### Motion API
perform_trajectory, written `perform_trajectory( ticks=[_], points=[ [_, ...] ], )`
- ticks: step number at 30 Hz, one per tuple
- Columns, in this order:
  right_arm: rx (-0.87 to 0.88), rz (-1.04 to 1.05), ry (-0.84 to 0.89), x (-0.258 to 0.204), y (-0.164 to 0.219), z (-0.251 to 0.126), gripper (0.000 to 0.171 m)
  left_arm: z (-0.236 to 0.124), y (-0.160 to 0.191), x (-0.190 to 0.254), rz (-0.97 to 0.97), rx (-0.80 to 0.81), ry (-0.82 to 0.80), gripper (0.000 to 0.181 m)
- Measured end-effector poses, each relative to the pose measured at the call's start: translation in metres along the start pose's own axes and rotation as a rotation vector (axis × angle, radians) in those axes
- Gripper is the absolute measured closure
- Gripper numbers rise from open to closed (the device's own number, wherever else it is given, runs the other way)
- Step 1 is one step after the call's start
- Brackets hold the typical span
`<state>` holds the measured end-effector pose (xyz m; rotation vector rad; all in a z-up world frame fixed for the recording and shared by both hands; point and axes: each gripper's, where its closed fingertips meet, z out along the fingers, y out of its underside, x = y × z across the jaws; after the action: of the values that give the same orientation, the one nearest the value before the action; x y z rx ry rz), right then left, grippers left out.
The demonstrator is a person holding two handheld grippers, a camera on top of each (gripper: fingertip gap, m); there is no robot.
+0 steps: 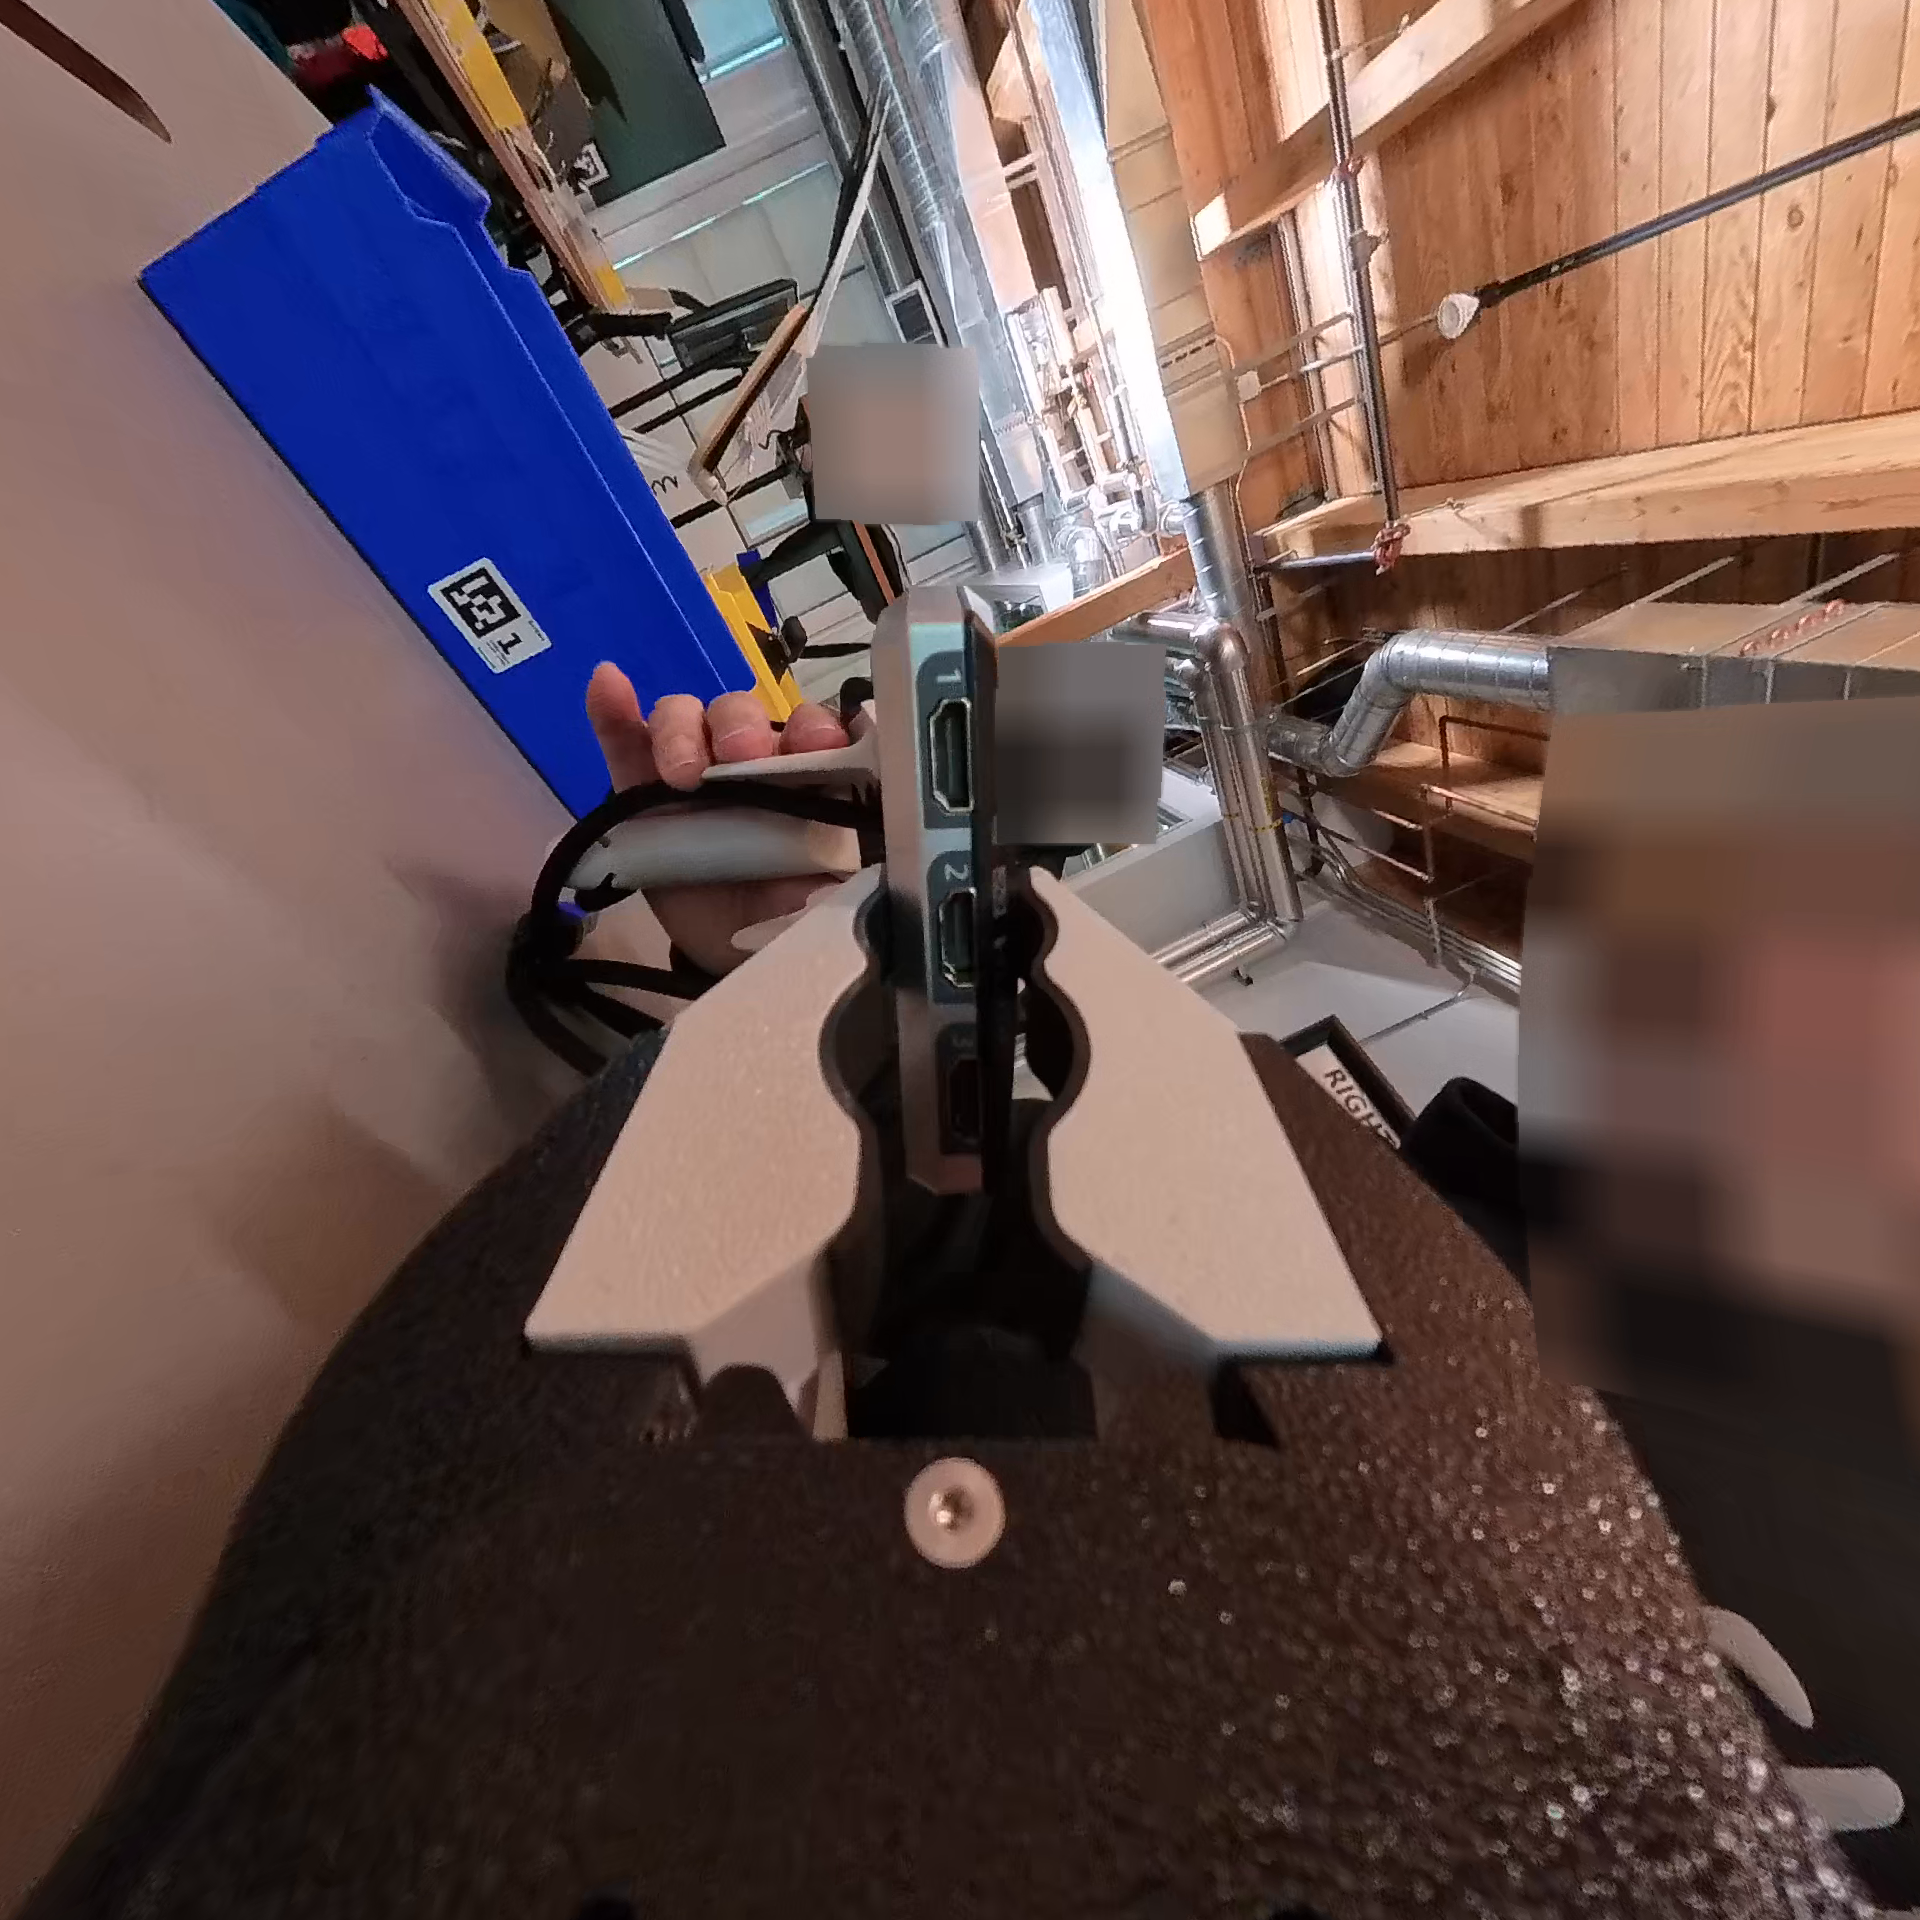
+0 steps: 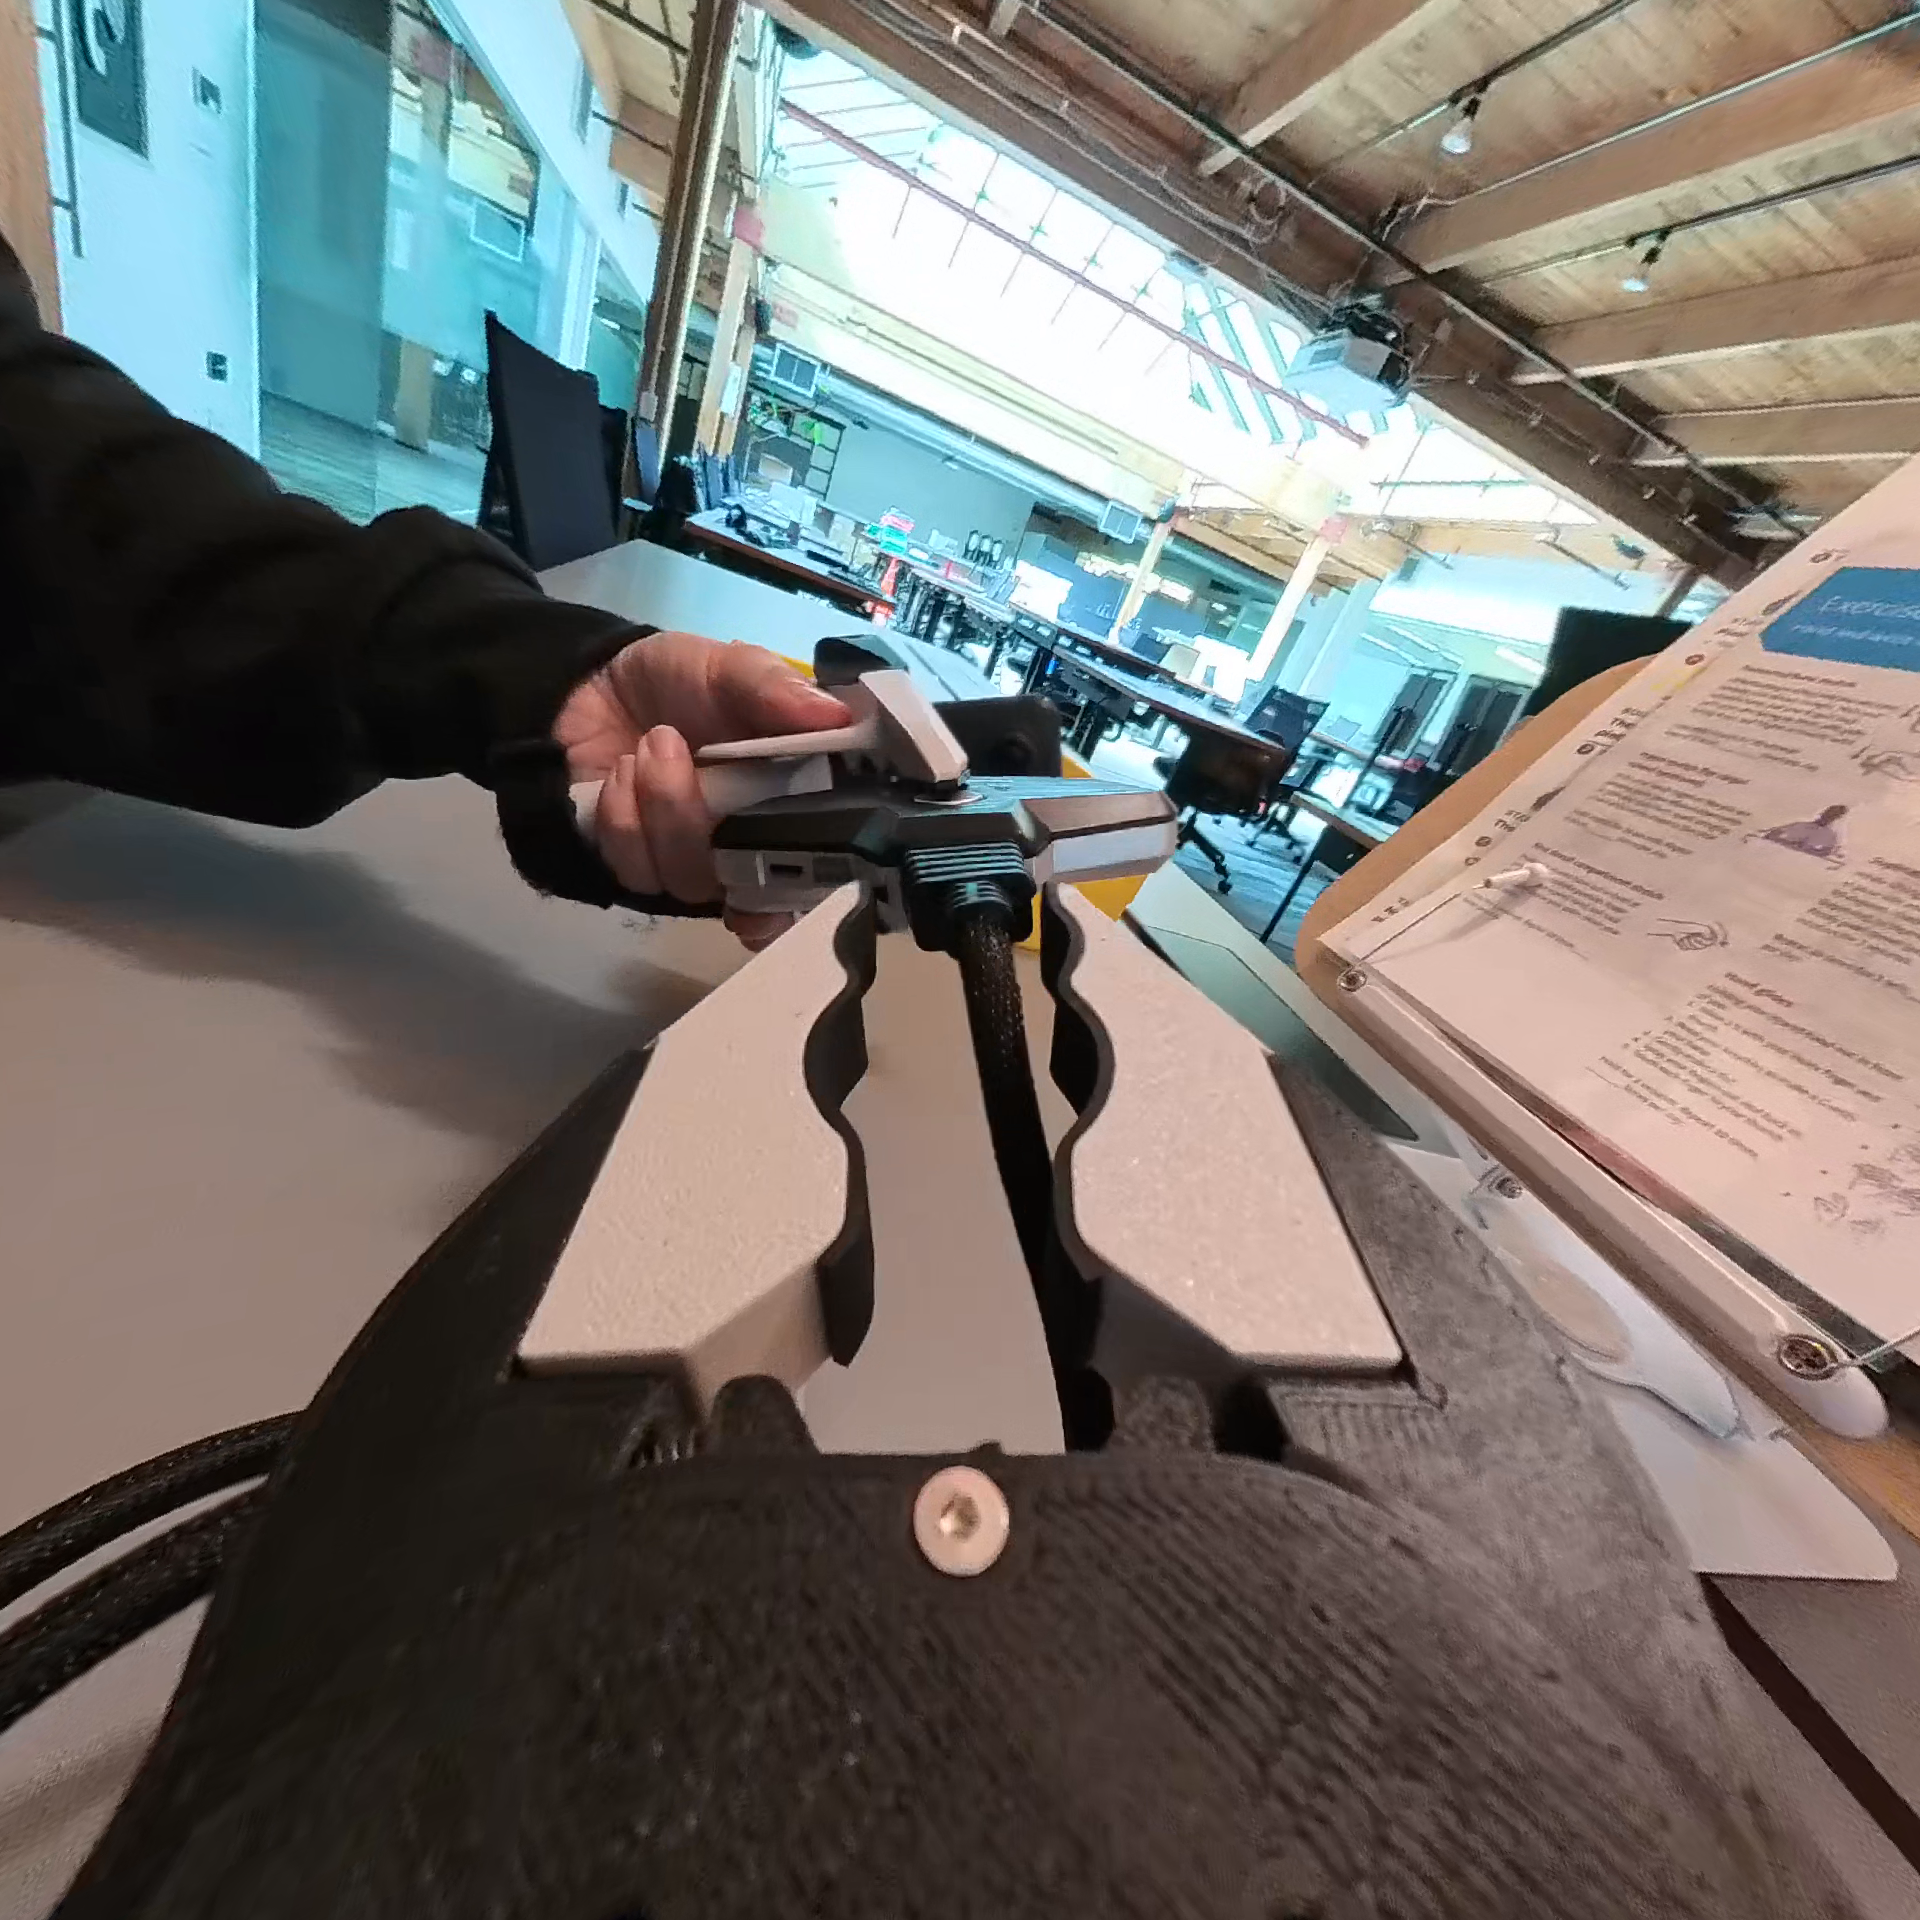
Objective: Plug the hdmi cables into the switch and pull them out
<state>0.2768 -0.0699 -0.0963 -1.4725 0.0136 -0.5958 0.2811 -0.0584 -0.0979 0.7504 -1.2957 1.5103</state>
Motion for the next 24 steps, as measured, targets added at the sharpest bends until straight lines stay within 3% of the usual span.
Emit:
perform_trajectory(
  ticks=[2,5,15,17,20,22,24],
  points=[
    [0.016,-0.016,0.029,0.003,-0.001,-0.001,0.139,-0.002,-0.001,-0.001,-0.004,0.011,-0.004,0.163],
    [0.074,0.018,0.006,0.002,-0.009,-0.005,0.147,-0.005,0.0,-0.001,-0.015,0.016,0.0,0.163],
    [-0.009,0.09,-0.035,-0.002,0.002,0.0,0.15,-0.005,-0.002,-0.004,0.037,0.04,-0.045,0.162],
    [0.017,0.144,-0.02,0.0,0.0,-0.002,0.15,-0.005,-0.006,0.001,0.17,0.026,-0.135,0.158],
    [0.114,0.213,0.011,0.006,-0.012,-0.017,0.15,-0.02,-0.02,0.032,0.529,0.01,-0.314,0.152],
    [0.133,0.22,0.038,0.01,-0.014,-0.026,0.15,-0.047,-0.038,0.059,0.724,0.035,-0.461,0.147],
    [0.156,0.223,0.066,0.013,-0.018,-0.034,0.15,-0.098,-0.061,0.068,0.88,0.035,-0.735,0.146]
  ],
)
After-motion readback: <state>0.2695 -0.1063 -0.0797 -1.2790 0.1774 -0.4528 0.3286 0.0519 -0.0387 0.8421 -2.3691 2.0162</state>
